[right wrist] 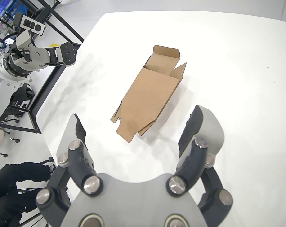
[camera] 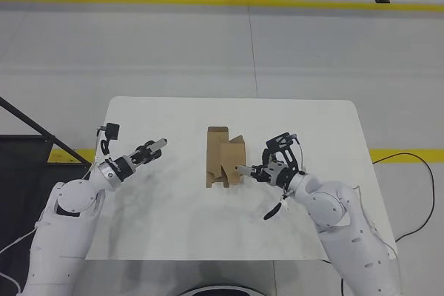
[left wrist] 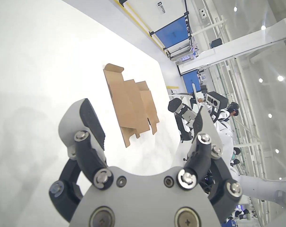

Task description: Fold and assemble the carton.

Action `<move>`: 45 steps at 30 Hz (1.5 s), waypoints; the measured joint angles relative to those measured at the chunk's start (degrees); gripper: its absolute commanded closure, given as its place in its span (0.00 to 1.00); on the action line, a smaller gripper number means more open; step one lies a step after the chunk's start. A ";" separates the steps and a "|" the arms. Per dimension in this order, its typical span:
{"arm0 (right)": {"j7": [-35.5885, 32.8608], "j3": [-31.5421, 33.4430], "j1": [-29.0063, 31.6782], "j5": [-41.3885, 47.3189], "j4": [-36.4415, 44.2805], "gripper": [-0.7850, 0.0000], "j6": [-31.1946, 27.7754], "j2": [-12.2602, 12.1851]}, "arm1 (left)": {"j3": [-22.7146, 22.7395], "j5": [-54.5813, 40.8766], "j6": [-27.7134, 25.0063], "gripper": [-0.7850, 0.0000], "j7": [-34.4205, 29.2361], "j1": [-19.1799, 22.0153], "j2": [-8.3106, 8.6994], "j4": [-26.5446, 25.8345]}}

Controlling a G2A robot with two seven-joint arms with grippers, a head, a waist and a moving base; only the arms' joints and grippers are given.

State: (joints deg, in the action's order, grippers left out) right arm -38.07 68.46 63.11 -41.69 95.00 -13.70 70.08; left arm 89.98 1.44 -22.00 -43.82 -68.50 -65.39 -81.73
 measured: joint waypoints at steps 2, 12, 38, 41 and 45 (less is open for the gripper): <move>0.21 -0.26 0.15 -0.23 -0.24 0.00 0.54 0.05 | -0.02 0.00 0.03 0.00 0.04 -0.02 0.00 -0.02; -0.90 -4.02 -3.21 1.32 -4.00 0.00 4.38 0.93 | -2.87 -0.68 1.77 0.00 0.00 0.47 -0.02 -0.30; -7.17 -10.76 -17.95 12.16 -24.85 0.50 4.16 4.08 | -4.23 0.88 1.38 0.00 5.18 0.51 0.55 1.49; -7.80 -11.10 -18.86 13.66 -26.56 0.64 2.42 4.28 | -4.24 0.83 1.25 0.00 5.42 0.44 0.62 1.57; -8.26 -11.61 -19.71 14.34 -28.29 0.82 1.53 4.49 | -4.29 0.68 1.10 0.00 5.67 0.33 0.73 1.56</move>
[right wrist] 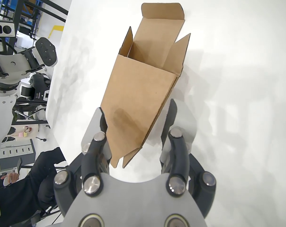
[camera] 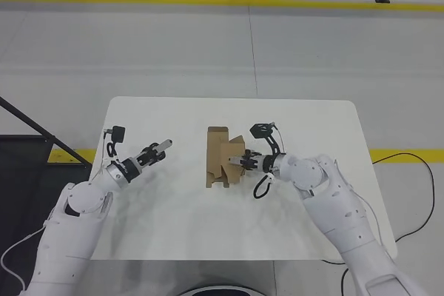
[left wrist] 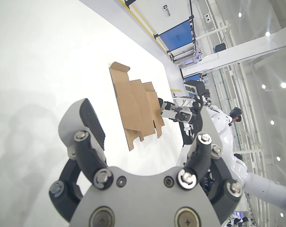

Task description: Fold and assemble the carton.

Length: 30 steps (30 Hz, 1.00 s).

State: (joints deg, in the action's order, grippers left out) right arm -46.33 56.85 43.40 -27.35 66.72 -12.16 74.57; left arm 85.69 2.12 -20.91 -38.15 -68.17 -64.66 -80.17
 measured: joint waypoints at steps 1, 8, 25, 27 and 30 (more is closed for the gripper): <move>-0.07 -0.13 -0.15 0.09 -0.27 0.86 -0.03 0.05 | -0.02 -0.02 -0.01 0.00 0.03 -0.04 0.02 -0.02; -0.23 -0.53 -1.14 1.31 -2.06 1.00 -0.14 0.35 | -0.01 -0.28 -0.09 0.00 0.58 -0.45 0.19 -0.29; 3.46 7.34 7.41 6.17 7.39 1.00 -12.63 -2.17 | 2.03 -11.19 -2.54 0.00 -0.83 -0.79 0.45 0.77; 3.57 9.31 9.89 7.37 9.94 1.00 -15.46 -2.82 | 1.78 -14.02 -3.89 0.00 -3.27 -0.41 0.46 1.81; 3.86 12.22 13.96 8.66 13.99 1.00 -19.34 -3.78 | 0.94 -17.82 -6.74 0.00 -7.30 0.48 0.42 3.75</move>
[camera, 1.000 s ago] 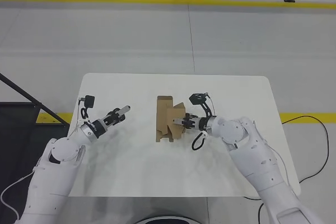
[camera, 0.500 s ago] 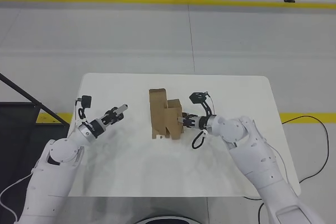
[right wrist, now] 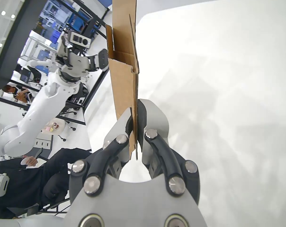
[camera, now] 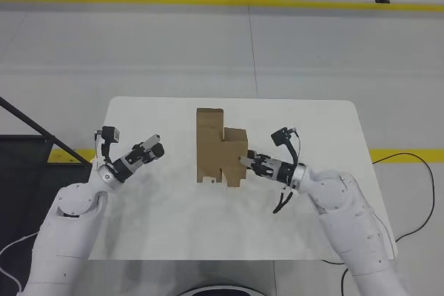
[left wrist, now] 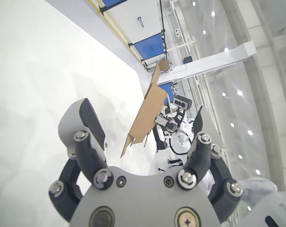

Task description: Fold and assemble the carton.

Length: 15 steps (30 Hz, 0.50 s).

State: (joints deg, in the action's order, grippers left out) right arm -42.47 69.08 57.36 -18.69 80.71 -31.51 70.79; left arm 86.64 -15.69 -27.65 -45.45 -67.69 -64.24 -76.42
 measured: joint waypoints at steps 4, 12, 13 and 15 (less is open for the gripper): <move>0.66 3.18 4.99 0.96 4.73 1.00 -4.29 -1.02 | -1.82 -6.50 -5.37 0.00 -6.11 1.04 -0.25 1.90; 0.73 5.49 10.20 -1.67 10.64 1.00 -4.14 -2.07 | -2.20 -13.76 -9.58 0.00 -14.89 1.86 0.00 3.12; 0.72 5.49 10.18 -1.66 10.63 1.00 -4.13 -2.07 | -2.20 -13.42 -9.57 0.00 -14.81 1.87 0.00 3.12; 0.73 5.47 10.15 -1.56 10.58 1.00 -4.17 -2.06 | -2.21 -13.35 -9.57 0.00 -14.78 1.86 -0.01 3.10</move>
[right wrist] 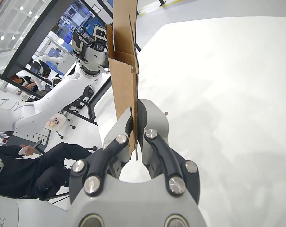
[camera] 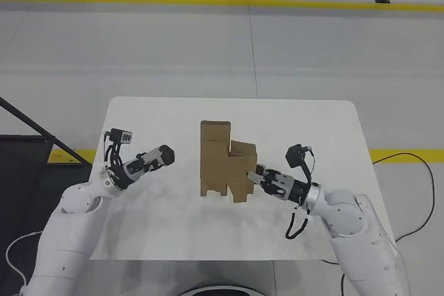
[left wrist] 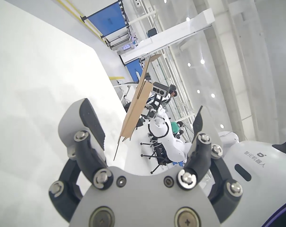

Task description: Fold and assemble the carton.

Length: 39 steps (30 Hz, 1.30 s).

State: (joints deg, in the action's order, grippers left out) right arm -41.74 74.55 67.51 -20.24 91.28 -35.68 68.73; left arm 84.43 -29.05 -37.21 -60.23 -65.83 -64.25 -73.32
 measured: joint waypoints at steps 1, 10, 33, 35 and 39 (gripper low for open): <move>0.01 0.00 0.00 0.01 -0.01 1.00 -0.01 0.00 | 0.00 -0.04 0.00 0.00 0.00 0.00 0.00 0.00; 1.07 -2.03 -0.53 1.70 -0.45 1.00 0.52 0.10 | -3.46 -0.27 -4.06 0.00 0.00 -1.38 -0.48 -5.16; -0.28 -5.48 -4.63 5.93 -5.02 1.00 -3.40 -0.58 | -13.59 4.38 -11.48 0.32 4.60 1.69 0.97 -3.88; -0.35 -5.65 -4.82 5.94 -5.11 1.00 -3.41 -0.65 | -14.04 6.04 -12.58 0.31 5.70 1.80 1.29 -3.72; -0.54 -5.81 -5.08 5.44 -4.97 1.00 -3.32 -0.85 | -15.01 9.77 -15.10 0.38 8.22 2.44 1.93 -2.83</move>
State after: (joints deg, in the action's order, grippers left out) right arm -42.28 68.74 62.43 -14.80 86.32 -39.00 67.87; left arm 69.42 -19.28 -52.31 -52.01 -63.39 -62.32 -76.16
